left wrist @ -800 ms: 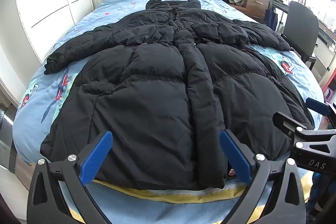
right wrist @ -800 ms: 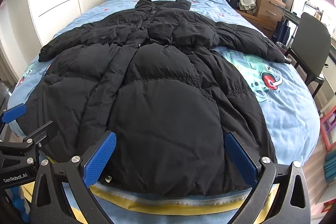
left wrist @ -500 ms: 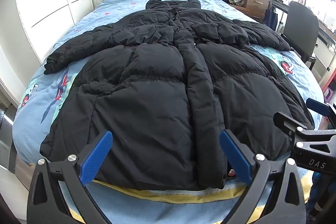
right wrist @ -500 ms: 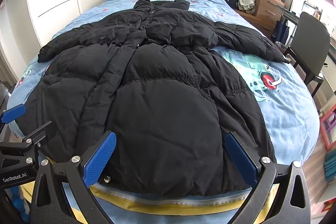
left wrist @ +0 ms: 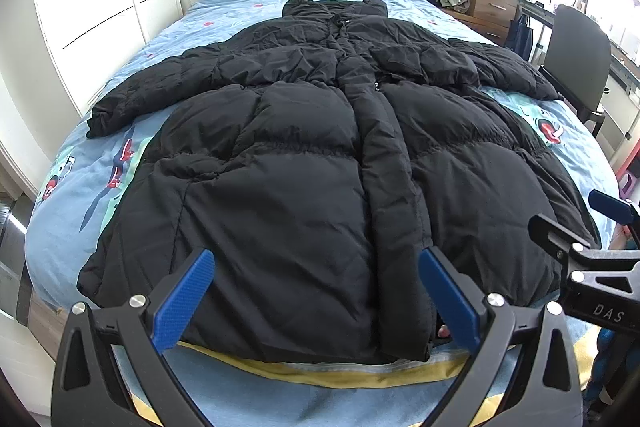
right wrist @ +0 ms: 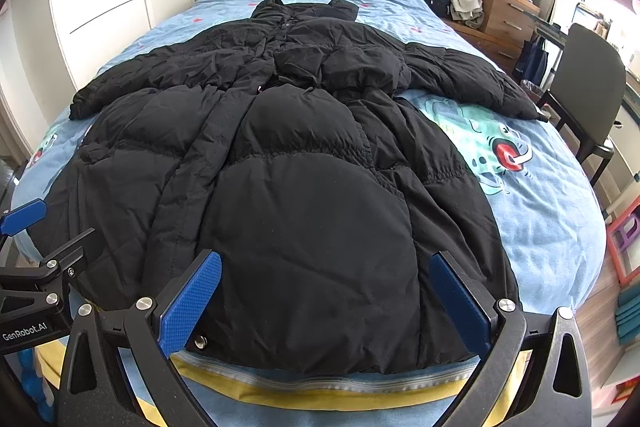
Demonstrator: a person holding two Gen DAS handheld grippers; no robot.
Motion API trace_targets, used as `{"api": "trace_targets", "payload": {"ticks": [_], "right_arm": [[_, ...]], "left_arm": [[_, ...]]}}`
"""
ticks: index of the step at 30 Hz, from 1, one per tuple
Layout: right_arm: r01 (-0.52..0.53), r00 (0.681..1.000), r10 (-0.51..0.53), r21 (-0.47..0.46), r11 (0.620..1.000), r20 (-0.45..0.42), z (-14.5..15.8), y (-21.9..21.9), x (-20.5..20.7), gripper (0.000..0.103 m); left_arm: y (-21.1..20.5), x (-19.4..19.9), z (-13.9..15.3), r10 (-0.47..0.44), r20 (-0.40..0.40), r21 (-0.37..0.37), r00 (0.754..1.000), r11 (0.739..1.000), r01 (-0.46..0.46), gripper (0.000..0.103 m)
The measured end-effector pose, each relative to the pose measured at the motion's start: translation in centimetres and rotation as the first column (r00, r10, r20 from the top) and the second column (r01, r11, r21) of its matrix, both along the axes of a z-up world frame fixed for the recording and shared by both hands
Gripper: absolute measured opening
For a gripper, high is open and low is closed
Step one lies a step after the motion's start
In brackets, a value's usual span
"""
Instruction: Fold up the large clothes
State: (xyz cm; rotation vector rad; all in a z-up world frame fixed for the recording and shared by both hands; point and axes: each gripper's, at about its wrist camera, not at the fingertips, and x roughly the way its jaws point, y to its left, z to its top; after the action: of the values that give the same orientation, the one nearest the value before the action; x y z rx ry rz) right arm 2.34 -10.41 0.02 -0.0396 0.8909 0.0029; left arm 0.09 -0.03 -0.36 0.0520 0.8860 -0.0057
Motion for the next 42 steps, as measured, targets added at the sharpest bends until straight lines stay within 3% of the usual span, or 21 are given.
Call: {"api": "trace_targets", "payload": {"ticks": [42], "right_arm": [[0.015,0.999,-0.014,-0.002,1.0,0.042,1.2,-0.9,0.3,0.102]], "left_arm": [[-1.0,0.1,0.2,-0.052,0.006,0.007,0.999,0.999,0.052,0.103]]}}
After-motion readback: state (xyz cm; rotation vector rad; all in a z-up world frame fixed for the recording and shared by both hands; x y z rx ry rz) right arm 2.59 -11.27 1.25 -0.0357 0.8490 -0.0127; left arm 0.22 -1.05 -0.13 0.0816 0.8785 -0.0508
